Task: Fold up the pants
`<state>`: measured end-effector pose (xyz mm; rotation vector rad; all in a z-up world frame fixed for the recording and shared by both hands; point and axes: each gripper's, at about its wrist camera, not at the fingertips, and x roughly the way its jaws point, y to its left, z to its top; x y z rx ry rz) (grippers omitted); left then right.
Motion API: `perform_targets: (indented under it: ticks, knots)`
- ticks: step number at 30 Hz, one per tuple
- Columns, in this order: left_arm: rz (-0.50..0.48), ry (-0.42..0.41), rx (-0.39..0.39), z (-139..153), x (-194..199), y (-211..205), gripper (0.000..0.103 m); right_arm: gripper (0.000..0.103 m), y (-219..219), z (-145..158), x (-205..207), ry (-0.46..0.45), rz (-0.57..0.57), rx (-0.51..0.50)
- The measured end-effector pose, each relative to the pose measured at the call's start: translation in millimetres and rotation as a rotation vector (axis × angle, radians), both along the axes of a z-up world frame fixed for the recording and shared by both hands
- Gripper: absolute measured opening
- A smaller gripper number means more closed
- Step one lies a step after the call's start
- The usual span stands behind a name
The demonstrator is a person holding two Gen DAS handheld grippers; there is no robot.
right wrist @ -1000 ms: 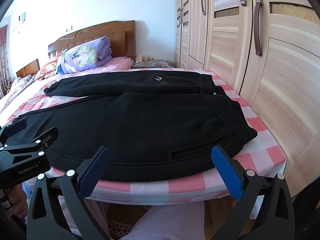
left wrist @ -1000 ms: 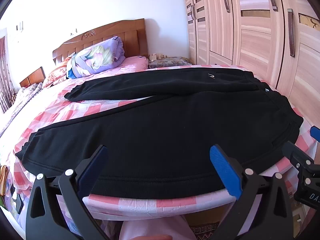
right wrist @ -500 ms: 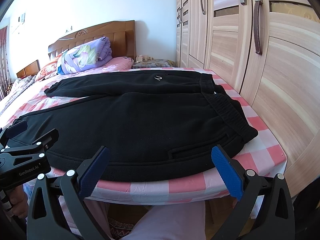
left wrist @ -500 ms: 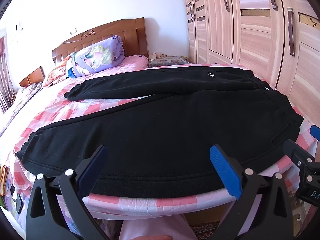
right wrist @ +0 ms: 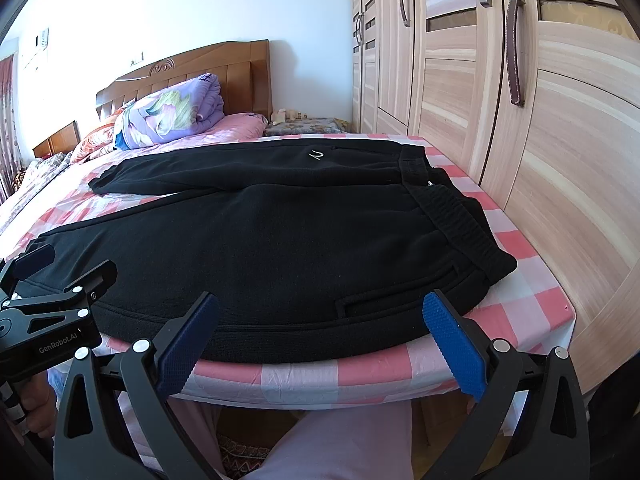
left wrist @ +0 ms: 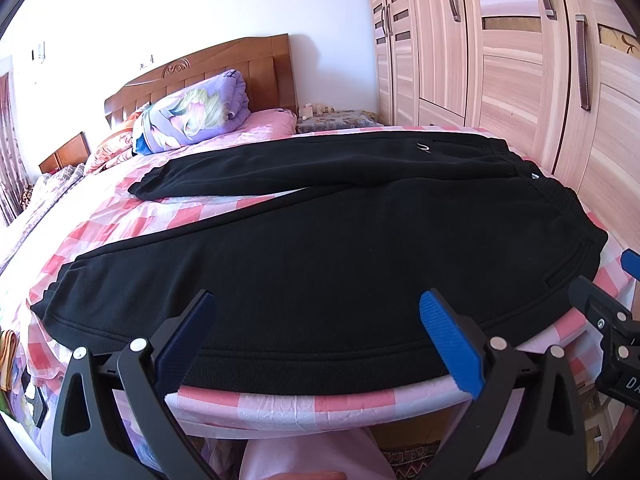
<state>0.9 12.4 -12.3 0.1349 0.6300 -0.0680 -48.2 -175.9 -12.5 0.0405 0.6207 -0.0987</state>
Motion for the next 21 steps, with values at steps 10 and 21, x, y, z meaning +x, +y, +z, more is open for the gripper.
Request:
perform_targets:
  ticks: [10,21]
  knots:
    - [0.002,0.0,0.002,-1.2,-0.3,1.4,0.102,0.099,-1.7,0.1,0.9,0.001,-0.001,0.002]
    - [0.002,0.002,0.003,-2.4,0.2,2.4,0.102,0.099,-0.3,-5.4,-1.2,0.009,-0.003,0.01]
